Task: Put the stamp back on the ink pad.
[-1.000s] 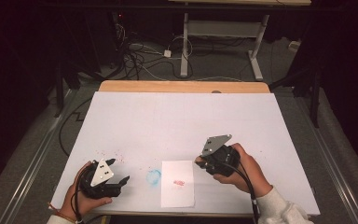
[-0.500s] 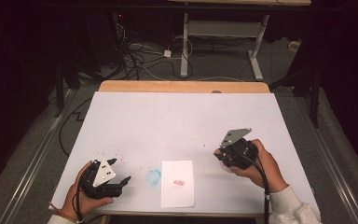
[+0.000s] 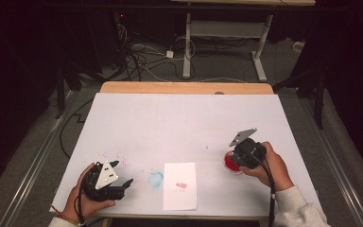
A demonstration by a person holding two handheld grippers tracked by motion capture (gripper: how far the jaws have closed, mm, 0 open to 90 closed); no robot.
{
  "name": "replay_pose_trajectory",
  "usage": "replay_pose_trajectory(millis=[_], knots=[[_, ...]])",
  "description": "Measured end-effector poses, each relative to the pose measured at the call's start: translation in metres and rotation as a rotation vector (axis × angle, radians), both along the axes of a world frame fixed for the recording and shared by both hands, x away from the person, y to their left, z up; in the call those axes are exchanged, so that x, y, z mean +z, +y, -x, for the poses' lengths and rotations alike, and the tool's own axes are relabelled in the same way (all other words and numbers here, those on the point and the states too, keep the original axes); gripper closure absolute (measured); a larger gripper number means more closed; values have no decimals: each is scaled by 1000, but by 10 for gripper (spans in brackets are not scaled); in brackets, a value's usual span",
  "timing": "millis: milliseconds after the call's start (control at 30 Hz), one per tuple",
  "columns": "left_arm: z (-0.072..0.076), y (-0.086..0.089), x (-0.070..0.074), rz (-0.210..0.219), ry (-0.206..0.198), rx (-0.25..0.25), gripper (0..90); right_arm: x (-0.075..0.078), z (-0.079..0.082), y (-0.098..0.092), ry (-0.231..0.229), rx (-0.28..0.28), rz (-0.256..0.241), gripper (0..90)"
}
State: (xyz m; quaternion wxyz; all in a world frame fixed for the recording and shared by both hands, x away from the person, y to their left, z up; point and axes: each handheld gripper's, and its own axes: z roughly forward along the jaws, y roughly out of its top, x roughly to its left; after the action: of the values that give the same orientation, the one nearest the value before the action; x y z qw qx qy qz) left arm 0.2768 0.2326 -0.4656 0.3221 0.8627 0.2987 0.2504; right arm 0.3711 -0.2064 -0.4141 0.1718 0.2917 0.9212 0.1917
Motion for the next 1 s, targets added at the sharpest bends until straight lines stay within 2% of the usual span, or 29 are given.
replay_pose_trajectory(millis=[167, 300, 600, 733, 833, 1000], knots=[[0, 0, 0, -1, 1, -2, 223, -8, -5, -4, 12, -27, 34, 759], [0, 0, 0, -4, 2, -3, 223, -13, -7, -6, 38, -33, 40, 759], [0, 0, 0, -7, 2, -5, 223, -13, -7, -6, 37, -32, 36, 755], [0, 0, 0, -7, 3, -5, 223, -12, -7, -6, 41, -37, 28, 735], [0, 0, 0, -6, 3, -4, 223, -9, -7, -6, 23, -36, 17, 695], [0, 0, 0, -5, 3, -6, 223, -1, -4, -7, -4, -32, -30, 636]])
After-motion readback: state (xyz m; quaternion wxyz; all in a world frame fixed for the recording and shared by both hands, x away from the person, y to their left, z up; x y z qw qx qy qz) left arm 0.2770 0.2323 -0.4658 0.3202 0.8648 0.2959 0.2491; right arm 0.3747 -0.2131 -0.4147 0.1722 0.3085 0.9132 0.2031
